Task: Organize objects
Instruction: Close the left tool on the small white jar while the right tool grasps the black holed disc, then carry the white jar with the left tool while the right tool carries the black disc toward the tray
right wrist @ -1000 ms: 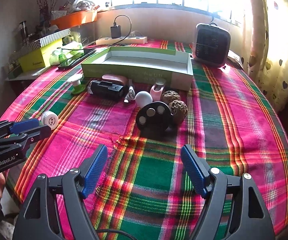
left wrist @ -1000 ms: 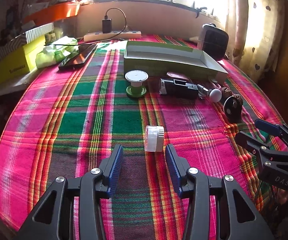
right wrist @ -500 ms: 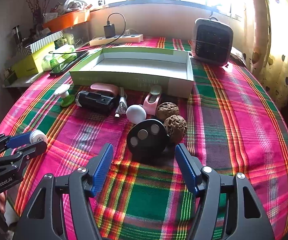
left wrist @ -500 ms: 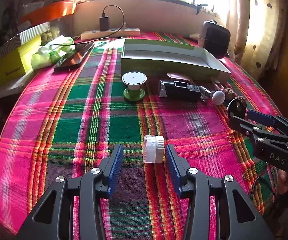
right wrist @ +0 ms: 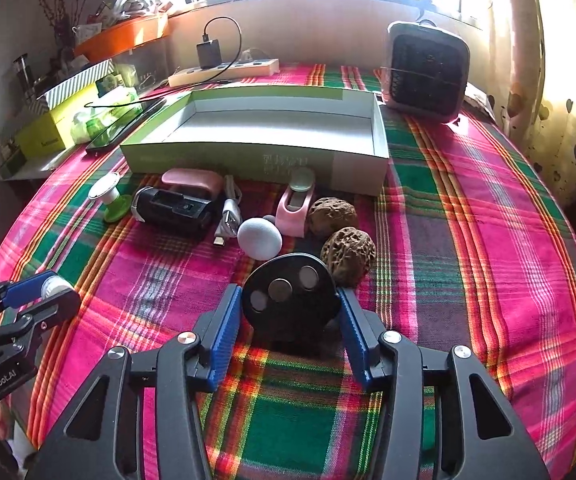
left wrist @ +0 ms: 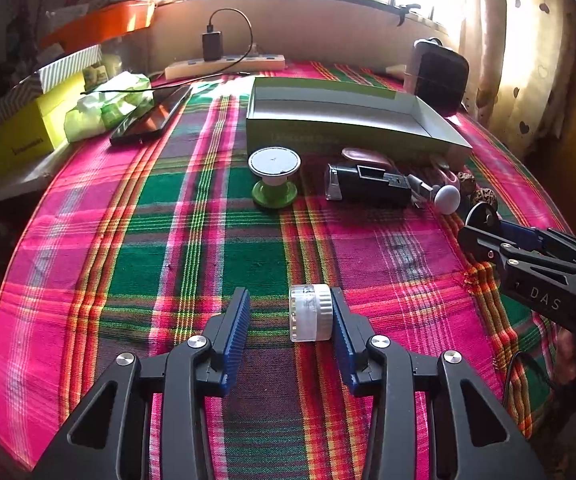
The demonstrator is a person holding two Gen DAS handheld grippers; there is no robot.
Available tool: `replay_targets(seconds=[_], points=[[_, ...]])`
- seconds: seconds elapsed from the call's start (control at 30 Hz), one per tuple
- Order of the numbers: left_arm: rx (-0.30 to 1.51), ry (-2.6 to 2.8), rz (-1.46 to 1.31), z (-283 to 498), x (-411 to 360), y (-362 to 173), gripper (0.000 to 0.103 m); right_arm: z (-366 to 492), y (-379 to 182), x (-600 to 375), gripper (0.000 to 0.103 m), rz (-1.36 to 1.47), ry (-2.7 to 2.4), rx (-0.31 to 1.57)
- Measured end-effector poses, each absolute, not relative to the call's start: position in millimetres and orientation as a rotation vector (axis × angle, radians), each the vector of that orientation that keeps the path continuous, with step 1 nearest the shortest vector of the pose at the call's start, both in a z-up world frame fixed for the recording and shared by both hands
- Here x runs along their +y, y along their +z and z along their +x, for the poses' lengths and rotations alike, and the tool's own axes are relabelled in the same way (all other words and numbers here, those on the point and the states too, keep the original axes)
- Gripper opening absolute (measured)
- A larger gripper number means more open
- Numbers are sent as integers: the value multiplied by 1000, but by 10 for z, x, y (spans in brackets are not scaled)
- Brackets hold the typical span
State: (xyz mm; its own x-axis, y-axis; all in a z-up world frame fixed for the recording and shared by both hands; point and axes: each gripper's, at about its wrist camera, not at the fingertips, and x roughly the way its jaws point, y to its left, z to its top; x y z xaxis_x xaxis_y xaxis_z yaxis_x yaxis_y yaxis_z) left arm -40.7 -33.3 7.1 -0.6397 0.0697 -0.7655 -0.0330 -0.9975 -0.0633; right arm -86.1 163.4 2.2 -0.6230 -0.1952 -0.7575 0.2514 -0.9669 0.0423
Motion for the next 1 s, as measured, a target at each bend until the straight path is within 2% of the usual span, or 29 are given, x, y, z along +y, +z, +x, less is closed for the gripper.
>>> replay_targets(seconds=[0.23,1.0], points=[[-72,2798,-1312,-433,-379,67,17,-861,24,1626,49,1209,-2625,87],[-25,2753,-1294,-633,-182,141,17,-811,67,1596,49,1167,-2573,34]])
